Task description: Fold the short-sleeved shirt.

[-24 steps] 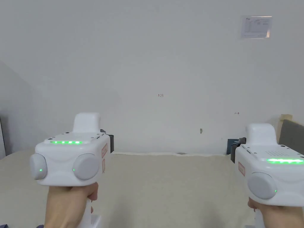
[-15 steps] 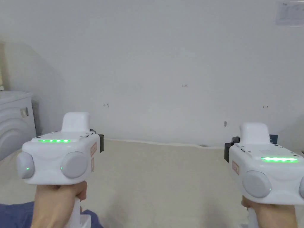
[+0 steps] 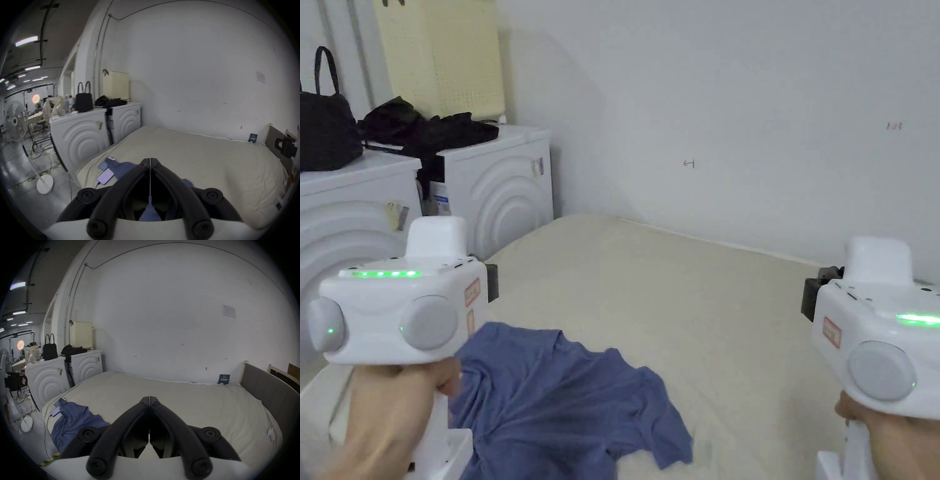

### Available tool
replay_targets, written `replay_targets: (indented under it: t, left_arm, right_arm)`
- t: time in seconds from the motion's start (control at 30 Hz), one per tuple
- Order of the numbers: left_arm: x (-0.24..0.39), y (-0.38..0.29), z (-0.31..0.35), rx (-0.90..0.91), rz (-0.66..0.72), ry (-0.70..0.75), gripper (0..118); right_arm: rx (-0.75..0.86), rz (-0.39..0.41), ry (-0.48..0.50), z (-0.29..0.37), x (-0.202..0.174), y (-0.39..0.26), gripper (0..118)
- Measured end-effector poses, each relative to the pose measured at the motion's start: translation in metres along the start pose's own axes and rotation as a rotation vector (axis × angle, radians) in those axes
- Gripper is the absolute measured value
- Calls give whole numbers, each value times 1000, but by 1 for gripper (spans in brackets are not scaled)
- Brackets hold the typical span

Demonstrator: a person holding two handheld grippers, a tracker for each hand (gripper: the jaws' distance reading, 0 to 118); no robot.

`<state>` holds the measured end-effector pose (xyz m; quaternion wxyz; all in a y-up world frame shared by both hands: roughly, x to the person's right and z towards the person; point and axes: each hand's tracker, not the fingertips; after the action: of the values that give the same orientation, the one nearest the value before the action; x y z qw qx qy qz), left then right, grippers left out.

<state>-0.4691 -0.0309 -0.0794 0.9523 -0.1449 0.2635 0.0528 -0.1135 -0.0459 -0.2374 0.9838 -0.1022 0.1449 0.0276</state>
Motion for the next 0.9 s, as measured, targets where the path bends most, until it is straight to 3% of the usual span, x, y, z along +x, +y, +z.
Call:
replay_targets:
  t: [0.4,0.57,0.9]
  left_arm:
    - [0,-30,-25,-93,-15,-14,0]
    - [27,-68,-54,-269,-83,-140,0]
    - [79,-164,-148,-544,-93,-288,0]
  right_arm:
    - [-68,-7,36,-19,-7,-26,0]
    - [-107,11,21,-22,-3,-44,0]
    - [-207,27,9,-28,-1,-83,0]
